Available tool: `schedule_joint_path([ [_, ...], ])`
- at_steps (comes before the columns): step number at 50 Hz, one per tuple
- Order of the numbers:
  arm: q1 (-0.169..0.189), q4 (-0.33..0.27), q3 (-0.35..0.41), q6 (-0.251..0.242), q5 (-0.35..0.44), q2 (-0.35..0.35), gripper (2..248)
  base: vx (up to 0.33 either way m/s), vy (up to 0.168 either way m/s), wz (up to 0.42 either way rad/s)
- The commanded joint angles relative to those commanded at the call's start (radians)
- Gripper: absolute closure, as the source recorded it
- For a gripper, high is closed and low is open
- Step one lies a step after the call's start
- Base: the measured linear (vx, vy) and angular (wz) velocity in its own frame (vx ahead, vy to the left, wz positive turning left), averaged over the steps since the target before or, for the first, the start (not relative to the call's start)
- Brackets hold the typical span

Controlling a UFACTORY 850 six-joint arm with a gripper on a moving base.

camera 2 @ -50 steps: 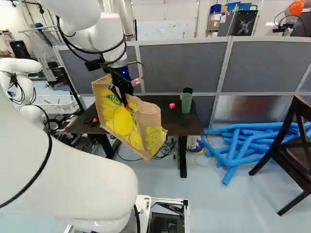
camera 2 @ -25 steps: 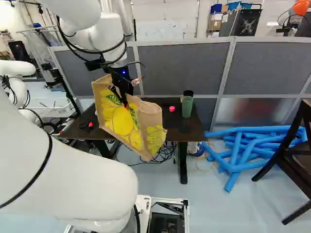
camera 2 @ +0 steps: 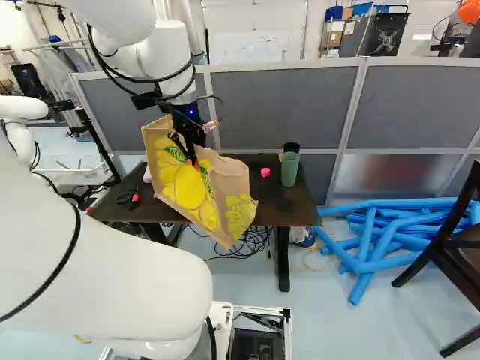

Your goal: Pick up the bag on the ground and place it on the table

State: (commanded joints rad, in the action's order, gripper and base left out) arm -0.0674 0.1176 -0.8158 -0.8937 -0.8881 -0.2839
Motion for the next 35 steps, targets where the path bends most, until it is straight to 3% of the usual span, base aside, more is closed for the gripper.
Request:
schedule_joint_path([
  [35, 0.006, -0.026, -0.093, 0.0, 0.0, 0.11, 228, 0.005, 0.0, 0.0],
])
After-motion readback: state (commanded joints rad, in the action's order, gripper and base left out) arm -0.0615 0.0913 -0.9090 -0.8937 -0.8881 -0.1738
